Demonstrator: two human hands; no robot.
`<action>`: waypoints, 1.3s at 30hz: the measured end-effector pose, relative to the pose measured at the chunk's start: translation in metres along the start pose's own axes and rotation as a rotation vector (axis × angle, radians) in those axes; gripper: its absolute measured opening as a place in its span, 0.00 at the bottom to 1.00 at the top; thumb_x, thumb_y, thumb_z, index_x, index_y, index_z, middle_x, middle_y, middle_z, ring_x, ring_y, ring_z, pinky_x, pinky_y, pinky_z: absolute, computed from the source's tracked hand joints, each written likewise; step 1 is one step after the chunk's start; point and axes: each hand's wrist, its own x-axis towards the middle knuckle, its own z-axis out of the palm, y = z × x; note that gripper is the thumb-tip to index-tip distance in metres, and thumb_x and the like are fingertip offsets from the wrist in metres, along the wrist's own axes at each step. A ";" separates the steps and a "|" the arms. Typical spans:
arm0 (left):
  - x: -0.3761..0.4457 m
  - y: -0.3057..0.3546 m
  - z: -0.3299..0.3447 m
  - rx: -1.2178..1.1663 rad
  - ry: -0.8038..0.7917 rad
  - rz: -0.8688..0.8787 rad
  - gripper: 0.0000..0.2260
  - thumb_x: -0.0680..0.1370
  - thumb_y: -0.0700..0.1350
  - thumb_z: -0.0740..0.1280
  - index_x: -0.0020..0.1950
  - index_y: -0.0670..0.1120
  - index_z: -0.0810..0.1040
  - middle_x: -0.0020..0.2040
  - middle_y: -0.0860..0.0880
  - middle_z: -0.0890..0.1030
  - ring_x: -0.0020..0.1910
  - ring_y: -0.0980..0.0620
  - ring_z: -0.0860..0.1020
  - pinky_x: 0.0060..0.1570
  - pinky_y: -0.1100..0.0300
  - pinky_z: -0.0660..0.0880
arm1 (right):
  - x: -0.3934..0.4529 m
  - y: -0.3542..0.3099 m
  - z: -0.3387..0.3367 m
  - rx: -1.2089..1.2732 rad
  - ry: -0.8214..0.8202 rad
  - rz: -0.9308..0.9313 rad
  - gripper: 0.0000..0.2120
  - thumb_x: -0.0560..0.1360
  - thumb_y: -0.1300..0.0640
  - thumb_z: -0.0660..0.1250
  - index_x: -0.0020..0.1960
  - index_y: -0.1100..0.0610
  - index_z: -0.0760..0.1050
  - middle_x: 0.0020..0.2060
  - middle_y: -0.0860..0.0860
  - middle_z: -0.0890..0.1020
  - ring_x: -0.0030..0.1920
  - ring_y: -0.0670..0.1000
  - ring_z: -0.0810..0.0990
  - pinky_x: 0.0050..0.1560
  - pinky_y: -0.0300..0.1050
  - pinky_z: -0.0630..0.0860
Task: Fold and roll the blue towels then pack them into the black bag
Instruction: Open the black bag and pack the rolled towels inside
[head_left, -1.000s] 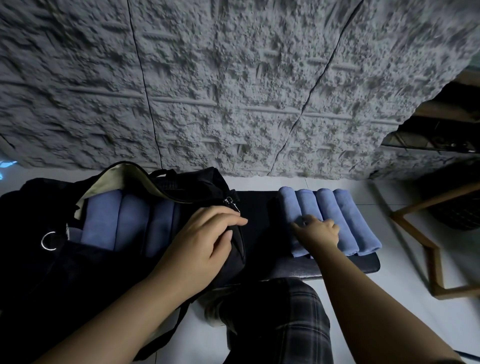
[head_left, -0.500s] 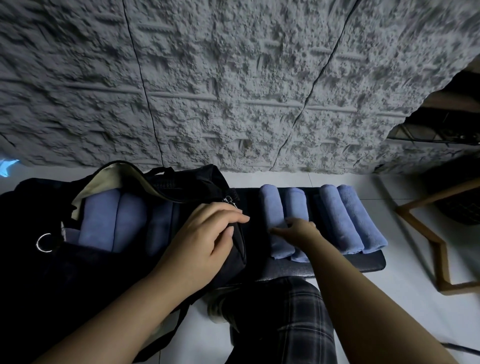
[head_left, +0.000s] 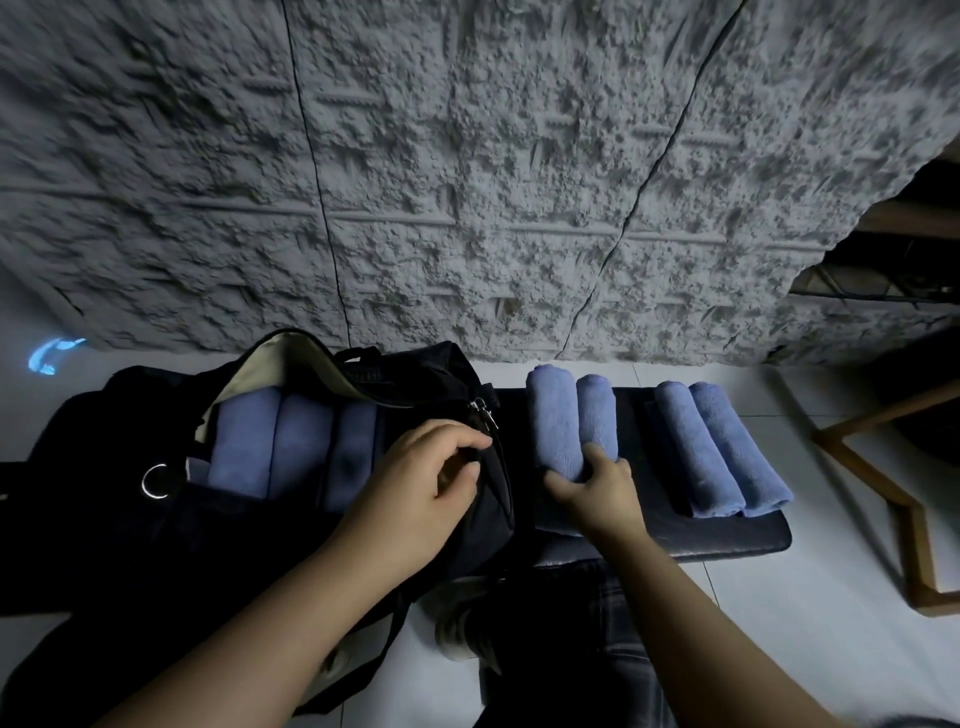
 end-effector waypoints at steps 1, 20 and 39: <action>0.000 0.001 0.001 -0.025 0.011 -0.053 0.13 0.72 0.52 0.62 0.54 0.52 0.78 0.51 0.61 0.76 0.52 0.63 0.73 0.50 0.75 0.66 | -0.007 -0.005 -0.005 0.072 0.015 -0.055 0.16 0.65 0.42 0.70 0.42 0.51 0.71 0.44 0.56 0.72 0.44 0.55 0.76 0.43 0.44 0.71; -0.040 0.010 -0.054 -0.896 0.210 -0.363 0.26 0.65 0.54 0.73 0.60 0.46 0.74 0.55 0.45 0.82 0.55 0.48 0.80 0.53 0.54 0.75 | -0.121 -0.139 -0.010 0.197 -0.283 -0.568 0.19 0.64 0.37 0.72 0.52 0.39 0.74 0.49 0.50 0.72 0.52 0.38 0.71 0.51 0.26 0.67; -0.085 -0.037 -0.122 -0.811 0.152 -0.793 0.13 0.76 0.48 0.65 0.58 0.44 0.77 0.50 0.44 0.84 0.51 0.47 0.81 0.52 0.52 0.76 | -0.129 -0.175 0.062 0.767 -0.685 0.202 0.32 0.63 0.49 0.76 0.62 0.60 0.70 0.54 0.59 0.81 0.52 0.58 0.82 0.51 0.54 0.79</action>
